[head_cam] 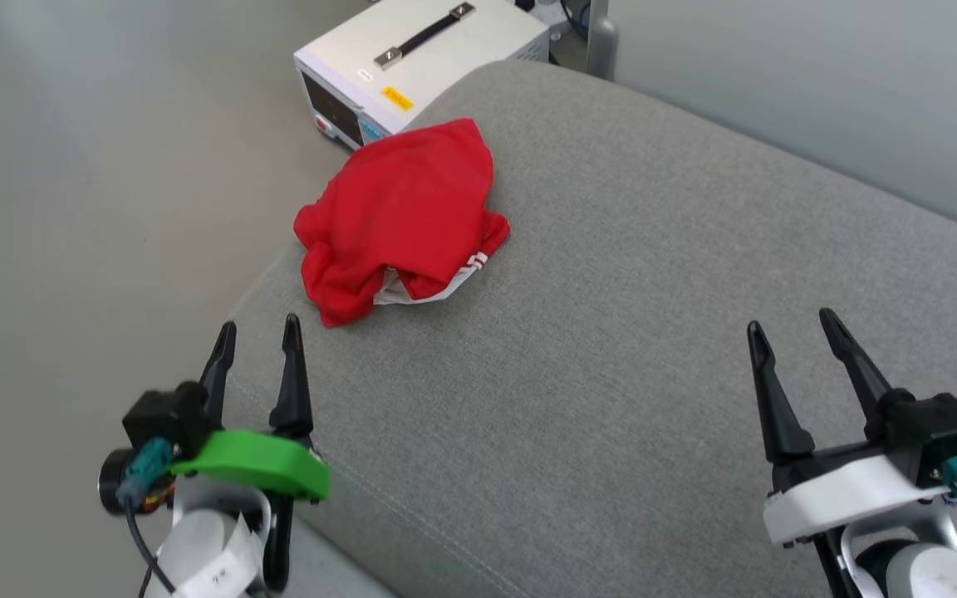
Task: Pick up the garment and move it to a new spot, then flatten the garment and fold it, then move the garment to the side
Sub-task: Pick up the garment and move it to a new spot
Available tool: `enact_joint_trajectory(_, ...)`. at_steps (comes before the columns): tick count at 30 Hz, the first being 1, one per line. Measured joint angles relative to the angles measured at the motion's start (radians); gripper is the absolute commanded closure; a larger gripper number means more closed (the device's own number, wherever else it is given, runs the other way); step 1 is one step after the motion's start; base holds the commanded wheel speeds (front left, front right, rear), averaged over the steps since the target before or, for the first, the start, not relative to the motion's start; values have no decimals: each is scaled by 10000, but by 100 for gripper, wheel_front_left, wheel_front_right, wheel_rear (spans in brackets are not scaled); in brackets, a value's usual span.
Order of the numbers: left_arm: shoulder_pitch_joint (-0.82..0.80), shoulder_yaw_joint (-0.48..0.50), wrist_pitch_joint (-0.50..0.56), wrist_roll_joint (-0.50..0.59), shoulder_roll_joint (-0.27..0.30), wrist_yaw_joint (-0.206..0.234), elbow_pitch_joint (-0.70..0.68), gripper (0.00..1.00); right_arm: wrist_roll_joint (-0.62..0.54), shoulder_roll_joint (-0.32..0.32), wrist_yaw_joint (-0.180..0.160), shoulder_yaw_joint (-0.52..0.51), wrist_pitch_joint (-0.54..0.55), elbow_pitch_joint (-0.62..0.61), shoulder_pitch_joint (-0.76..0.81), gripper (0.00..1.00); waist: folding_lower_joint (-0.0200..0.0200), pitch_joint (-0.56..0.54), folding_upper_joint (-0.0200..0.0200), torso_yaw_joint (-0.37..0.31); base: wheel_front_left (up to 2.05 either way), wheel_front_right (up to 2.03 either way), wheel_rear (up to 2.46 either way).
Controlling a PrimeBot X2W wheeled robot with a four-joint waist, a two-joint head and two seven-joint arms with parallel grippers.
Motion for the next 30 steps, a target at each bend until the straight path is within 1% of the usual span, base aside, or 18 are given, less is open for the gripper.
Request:
enact_joint_trajectory(4,-1124,21,-44,-464,84,-328,1126,0,-380,-15,0,31,341,-408,-294,0,0,474,0,-71,0,0,0)
enact_joint_trajectory(7,-2127,-10,142,-779,360,-476,1948,0,-514,-171,0,77,594,-700,-560,0,0,886,0,-208,0,0,0)
enact_joint_trajectory(10,-3201,-136,642,-1216,773,-558,2679,0,-535,-380,0,46,809,-989,-820,0,1,1331,0,-394,0,0,0)
enact_joint_trajectory(13,-4228,-349,1542,-1845,1166,-600,3465,0,-564,-577,0,21,959,-1258,-1115,0,1,1795,0,-623,0,0,0)
enact_joint_trajectory(16,-5068,-853,2591,-2746,1666,-625,4096,0,-560,-723,0,81,1024,-1494,-1449,0,1,2305,0,-918,0,0,0)
enact_joint_trajectory(23,-6298,-1515,4621,-4470,2995,-625,5173,0,-495,-949,0,88,1099,-1764,-1941,0,1,3410,0,-1657,0,0,0)
enact_joint_trajectory(30,-7063,-2059,6470,-5613,3760,-625,5823,0,-428,-1097,0,-35,1062,-1879,-2234,0,1,4446,0,-2363,0,0,0)
